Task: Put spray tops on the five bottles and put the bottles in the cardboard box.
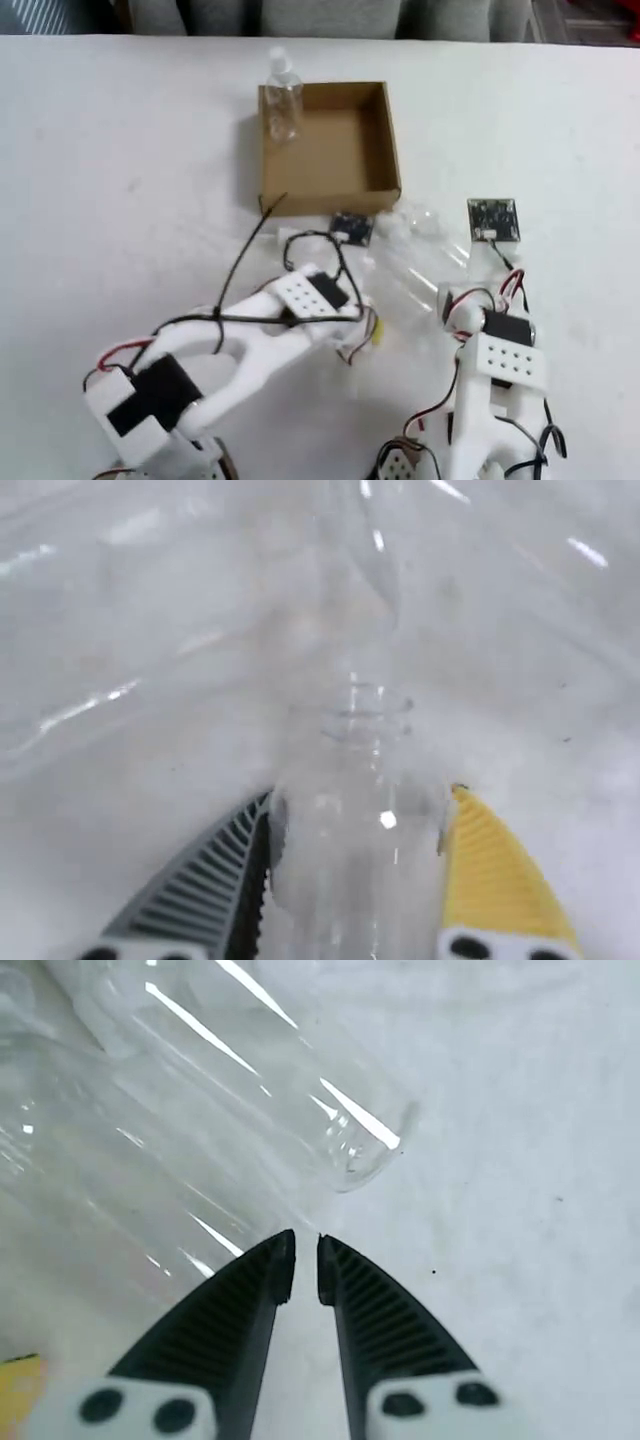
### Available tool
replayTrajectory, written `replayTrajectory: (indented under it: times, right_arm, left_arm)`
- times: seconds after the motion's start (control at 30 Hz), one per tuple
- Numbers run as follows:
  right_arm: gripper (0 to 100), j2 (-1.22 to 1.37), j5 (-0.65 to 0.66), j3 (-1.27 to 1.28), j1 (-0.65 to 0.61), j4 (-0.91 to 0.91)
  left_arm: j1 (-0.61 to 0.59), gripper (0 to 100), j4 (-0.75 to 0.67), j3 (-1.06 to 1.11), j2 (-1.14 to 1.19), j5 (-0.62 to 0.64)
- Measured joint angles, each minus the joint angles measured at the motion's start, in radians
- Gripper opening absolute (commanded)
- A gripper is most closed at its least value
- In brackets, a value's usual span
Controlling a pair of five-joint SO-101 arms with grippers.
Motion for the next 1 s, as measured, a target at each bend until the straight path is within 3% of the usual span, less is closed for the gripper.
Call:
replayTrajectory:
  times: [0.1,0.43,0.63,0.8,1.0]
  right_arm:
    - [1.8,0.000,0.000,0.000,0.000,0.000]
    - [1.8,0.000,0.000,0.000,0.000,0.000]
    - [1.9,0.000,0.000,0.000,0.000,0.000]
    - [1.9,0.000,0.000,0.000,0.000,0.000]
    - [1.9,0.000,0.002,0.012,0.000,0.000]
  left_arm:
    - [-0.028,2,0.000,0.011,-0.046,-0.057]
    - [-0.172,4,0.000,0.258,-0.387,-0.218]
    - [-0.420,4,0.020,0.411,-0.611,-0.341]
    - [-0.689,4,0.078,0.422,-0.647,-0.433]
    - [-0.807,28,0.077,0.402,-0.500,-0.465]
